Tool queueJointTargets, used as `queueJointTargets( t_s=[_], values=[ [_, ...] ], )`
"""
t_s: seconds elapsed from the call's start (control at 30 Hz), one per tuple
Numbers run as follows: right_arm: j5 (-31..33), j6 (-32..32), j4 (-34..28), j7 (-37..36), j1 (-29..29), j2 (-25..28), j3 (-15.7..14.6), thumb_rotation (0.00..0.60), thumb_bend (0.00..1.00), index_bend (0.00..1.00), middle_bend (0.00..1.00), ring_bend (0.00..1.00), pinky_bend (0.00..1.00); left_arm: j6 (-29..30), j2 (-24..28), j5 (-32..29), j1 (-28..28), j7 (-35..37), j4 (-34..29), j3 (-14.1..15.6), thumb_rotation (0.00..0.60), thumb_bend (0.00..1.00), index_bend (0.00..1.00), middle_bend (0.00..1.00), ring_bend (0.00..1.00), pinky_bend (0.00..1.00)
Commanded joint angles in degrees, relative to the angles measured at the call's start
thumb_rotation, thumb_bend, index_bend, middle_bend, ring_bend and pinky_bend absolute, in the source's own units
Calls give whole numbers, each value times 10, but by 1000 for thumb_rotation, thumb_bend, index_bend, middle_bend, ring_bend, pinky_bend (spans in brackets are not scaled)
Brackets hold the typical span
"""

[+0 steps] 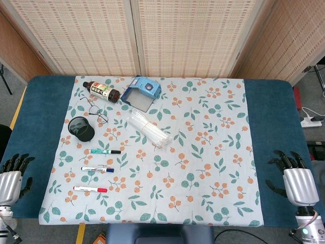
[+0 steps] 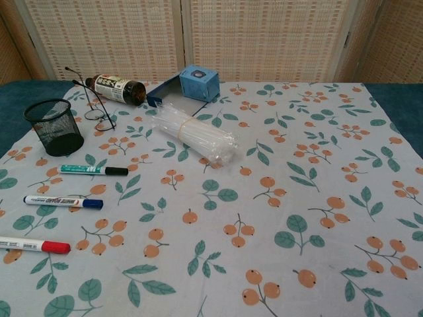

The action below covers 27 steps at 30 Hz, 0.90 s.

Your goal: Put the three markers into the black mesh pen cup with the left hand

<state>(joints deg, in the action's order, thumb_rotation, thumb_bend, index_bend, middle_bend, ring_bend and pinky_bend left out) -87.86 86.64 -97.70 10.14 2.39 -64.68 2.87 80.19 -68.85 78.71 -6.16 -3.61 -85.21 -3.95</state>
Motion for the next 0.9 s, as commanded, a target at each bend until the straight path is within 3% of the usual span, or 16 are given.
queueJointTargets(
  t_s=[0.03,0.47,0.6,0.77,0.83,0.9],
  values=[
    [-3,4,-1,0,-1,1,-1,600,99,383,194,310,157,2,0,1,0,-2,0,0,600,431,215,106,48,122],
    [-13,14,-9,-1,-4,6,-2,600,98,383,194,310,157,10,1,16,2,-9,-12,7,600,430,215,122,48,122],
    [-12,14,-10,-1,-4,5,-2,600,99,383,194,310,157,19,-4,26,7,-17,-44,15,600,432,216,137,48,122],
    [-10,13,-10,0,-4,6,-1,600,98,383,194,310,157,39,-26,57,15,-87,-101,35,600,430,215,178,49,122],
    [-10,13,-10,-2,-4,6,0,600,99,383,194,310,157,46,-67,106,17,-171,-144,64,600,431,216,191,53,122],
    [-10,14,-11,-4,-4,7,0,600,99,383,196,310,157,51,-106,117,26,-242,-163,77,600,432,220,200,60,122]
  ],
)
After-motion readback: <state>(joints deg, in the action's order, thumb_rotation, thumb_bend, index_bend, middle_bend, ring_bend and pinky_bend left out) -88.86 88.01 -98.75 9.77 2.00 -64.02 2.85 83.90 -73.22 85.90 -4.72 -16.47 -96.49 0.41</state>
